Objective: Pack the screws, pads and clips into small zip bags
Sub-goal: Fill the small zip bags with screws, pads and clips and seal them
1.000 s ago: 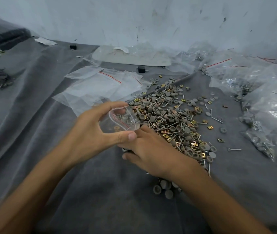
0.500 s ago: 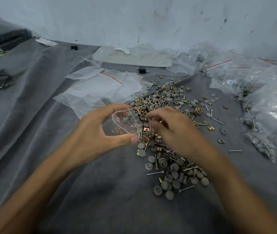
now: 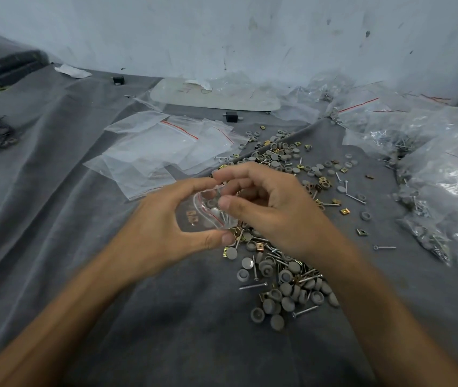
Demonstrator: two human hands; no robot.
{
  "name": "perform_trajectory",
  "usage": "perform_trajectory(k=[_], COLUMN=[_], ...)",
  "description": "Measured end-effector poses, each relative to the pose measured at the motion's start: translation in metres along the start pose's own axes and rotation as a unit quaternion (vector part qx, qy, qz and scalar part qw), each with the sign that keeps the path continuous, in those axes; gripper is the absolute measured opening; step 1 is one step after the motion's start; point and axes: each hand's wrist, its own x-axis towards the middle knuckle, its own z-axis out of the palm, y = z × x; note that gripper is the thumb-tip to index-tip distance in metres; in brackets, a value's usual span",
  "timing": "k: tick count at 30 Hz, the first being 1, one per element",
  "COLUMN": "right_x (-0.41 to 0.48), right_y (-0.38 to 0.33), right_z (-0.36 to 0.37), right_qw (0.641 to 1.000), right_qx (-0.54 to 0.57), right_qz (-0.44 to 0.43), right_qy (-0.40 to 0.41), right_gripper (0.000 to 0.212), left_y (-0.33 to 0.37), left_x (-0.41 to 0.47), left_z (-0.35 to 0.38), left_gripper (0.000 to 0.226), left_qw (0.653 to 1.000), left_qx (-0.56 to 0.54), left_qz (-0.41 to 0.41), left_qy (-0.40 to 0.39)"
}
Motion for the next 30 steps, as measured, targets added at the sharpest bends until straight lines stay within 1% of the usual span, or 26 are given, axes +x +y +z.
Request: perform_trajectory(k=[3,5,7,8,10,12,14,16,18,23,24,27,30], right_x=[0.000,-0.001,-0.003,-0.005,-0.007,-0.008,-0.007,-0.006,-0.006,-0.008,-0.009,-0.010,-0.007], right_y=[-0.002,-0.001,0.003,0.006,0.009,0.013,0.018,0.023,0.026,0.026,0.025,0.024,0.024], right_z=[-0.002,-0.009,-0.019,-0.022,-0.022,-0.015,-0.004,0.002,0.003,0.003,0.004,0.005,-0.004], right_qw=[1.000,0.999,0.995,0.990,0.970,0.934,0.907,0.901,0.904,0.904,0.904,0.910,0.925], right_qx=[-0.003,-0.026,-0.094,-0.138,-0.231,-0.324,-0.366,-0.374,-0.374,-0.381,-0.382,-0.381,-0.359], right_qz=[-0.003,-0.002,0.011,0.026,0.069,0.089,0.097,0.101,0.097,0.084,0.080,0.063,0.068], right_qy=[-0.003,0.020,0.035,0.025,-0.040,-0.122,-0.182,-0.196,-0.186,-0.178,-0.176,-0.151,-0.103], right_gripper=[0.025,0.018,0.012,0.009,0.007,0.022,0.037,0.047,0.048,0.015,0.012,0.020,0.009], left_y=[0.000,-0.003,-0.006,-0.006,-0.006,-0.006,-0.006,-0.006,-0.006,-0.008,-0.008,-0.008,-0.008], left_x=[0.000,0.001,0.001,0.001,0.002,0.003,0.003,0.004,0.004,0.003,0.003,0.004,0.004], left_z=[0.000,-0.002,-0.002,-0.002,-0.001,0.000,0.001,0.001,0.001,0.002,0.002,0.002,0.002], left_gripper=[0.064,0.067,0.072,0.073,0.072,0.069,0.067,0.067,0.066,0.070,0.070,0.069,0.065], left_qw=[1.000,1.000,1.000,0.999,0.999,0.999,0.999,0.999,0.999,0.999,0.999,0.999,0.999], left_qx=[-0.003,0.006,0.011,0.011,0.009,0.006,0.009,0.013,0.013,0.006,0.005,-0.002,-0.010], left_qz=[-0.003,-0.014,-0.027,-0.031,-0.033,-0.032,-0.034,-0.037,-0.038,-0.036,-0.037,-0.041,-0.043], left_qy=[-0.001,0.001,0.003,0.005,0.009,0.010,0.012,0.011,0.007,0.004,0.003,0.005,0.013])
